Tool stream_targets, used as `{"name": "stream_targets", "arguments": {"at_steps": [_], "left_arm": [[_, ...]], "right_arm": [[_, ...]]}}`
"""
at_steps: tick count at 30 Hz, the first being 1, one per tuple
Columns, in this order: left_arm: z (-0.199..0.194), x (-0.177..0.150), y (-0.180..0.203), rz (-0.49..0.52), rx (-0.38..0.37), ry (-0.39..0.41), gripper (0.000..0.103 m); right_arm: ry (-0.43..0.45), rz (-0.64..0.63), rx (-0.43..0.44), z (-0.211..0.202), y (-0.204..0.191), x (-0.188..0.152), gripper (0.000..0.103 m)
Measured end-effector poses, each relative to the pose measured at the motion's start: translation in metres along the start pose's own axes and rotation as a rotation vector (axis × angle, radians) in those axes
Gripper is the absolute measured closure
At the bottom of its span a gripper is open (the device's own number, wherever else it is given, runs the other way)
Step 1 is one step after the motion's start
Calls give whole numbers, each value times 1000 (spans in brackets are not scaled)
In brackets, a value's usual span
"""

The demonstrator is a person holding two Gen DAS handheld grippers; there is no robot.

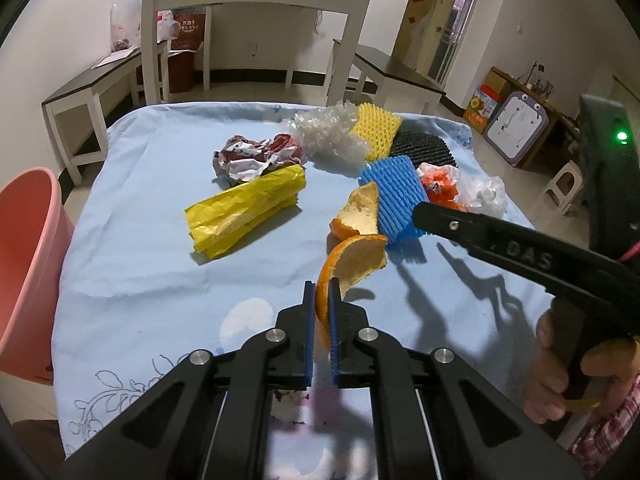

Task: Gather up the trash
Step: 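Grasp the orange peel with the left tool while the right tool grasps the blue foam net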

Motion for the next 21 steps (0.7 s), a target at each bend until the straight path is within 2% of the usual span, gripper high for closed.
{"name": "stream_targets", "arguments": {"at_steps": [3, 5, 7, 15, 21], "left_arm": [[-4, 0, -1, -3, -6, 7, 97], [-7, 1, -2, -7, -10, 13, 97], [-11, 1, -2, -10, -10, 18, 97], [-29, 6, -10, -29, -5, 64, 97], [-50, 16, -18, -50, 3, 118, 97]], "right_arm": [[-5, -8, 3, 4, -5, 0, 70], [-5, -21, 1, 5, -8, 0, 86], [1, -31, -3, 4, -10, -1, 96], [105, -95, -40, -27, -16, 5, 97], [178, -131, -28, -54, -29, 13, 98]]}}
Point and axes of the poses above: each gripper's, at about its wrist camera, not at the fingertips, and z roughly the way its jaws point, y to its right, x to its top, the point moved 10 cm from there along z, roughly the way its jaws point, and after that the axes turned 12 degrees about -x, right-handed, at the moved point
